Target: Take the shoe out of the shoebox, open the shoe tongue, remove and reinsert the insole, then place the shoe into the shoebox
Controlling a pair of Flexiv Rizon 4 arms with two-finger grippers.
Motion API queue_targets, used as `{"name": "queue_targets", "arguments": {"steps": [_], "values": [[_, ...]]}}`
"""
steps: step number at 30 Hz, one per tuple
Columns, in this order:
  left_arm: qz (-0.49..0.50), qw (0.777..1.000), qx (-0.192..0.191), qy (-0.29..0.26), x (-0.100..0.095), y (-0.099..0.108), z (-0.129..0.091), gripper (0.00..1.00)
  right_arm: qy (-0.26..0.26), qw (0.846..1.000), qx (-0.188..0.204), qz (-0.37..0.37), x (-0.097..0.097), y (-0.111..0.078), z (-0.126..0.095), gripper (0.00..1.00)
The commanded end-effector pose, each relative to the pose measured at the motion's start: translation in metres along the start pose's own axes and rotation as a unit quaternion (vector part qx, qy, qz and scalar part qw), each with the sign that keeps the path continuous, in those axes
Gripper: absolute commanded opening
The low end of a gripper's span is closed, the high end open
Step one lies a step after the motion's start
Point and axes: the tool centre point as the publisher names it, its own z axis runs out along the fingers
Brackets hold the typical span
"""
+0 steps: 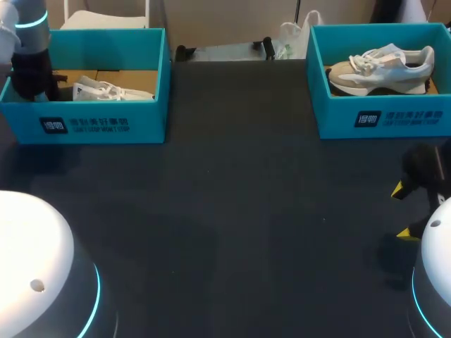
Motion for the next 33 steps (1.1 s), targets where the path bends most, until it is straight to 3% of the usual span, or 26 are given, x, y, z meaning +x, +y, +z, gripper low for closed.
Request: {"name": "queue_targets", "arguments": {"steps": [1, 4, 11, 19, 28, 33], "values": [[0.002, 1.000, 0.000, -0.012, 0.002, -0.003, -0.021, 0.86, -0.001, 1.000, 0.001, 0.000, 0.001, 0.000, 0.000, 1.00], [0.003, 1.000, -0.003, -0.025, 0.001, -0.002, -0.039, 1.00, -0.001, 1.000, 0.001, 0.000, 0.001, 0.000, 0.000, 1.00], [0.008, 0.999, -0.016, -0.034, 0.006, -0.011, -0.087, 1.00, -0.001, 1.000, 0.001, 0.000, 0.001, 0.000, 0.000, 1.00], [0.028, 0.998, -0.020, -0.061, 0.016, -0.047, -0.138, 1.00, -0.001, 1.000, 0.001, 0.000, 0.001, 0.000, 0.000, 1.00], [0.043, 0.997, 0.000, -0.064, 0.022, -0.083, -0.158, 1.00, -0.001, 1.000, 0.001, 0.000, 0.001, 0.000, 0.000, 1.00], [0.056, 0.996, 0.005, -0.068, 0.024, -0.087, -0.162, 1.00, -0.001, 1.000, 0.001, 0.000, 0.001, 0.000, 0.000, 1.00]]}}
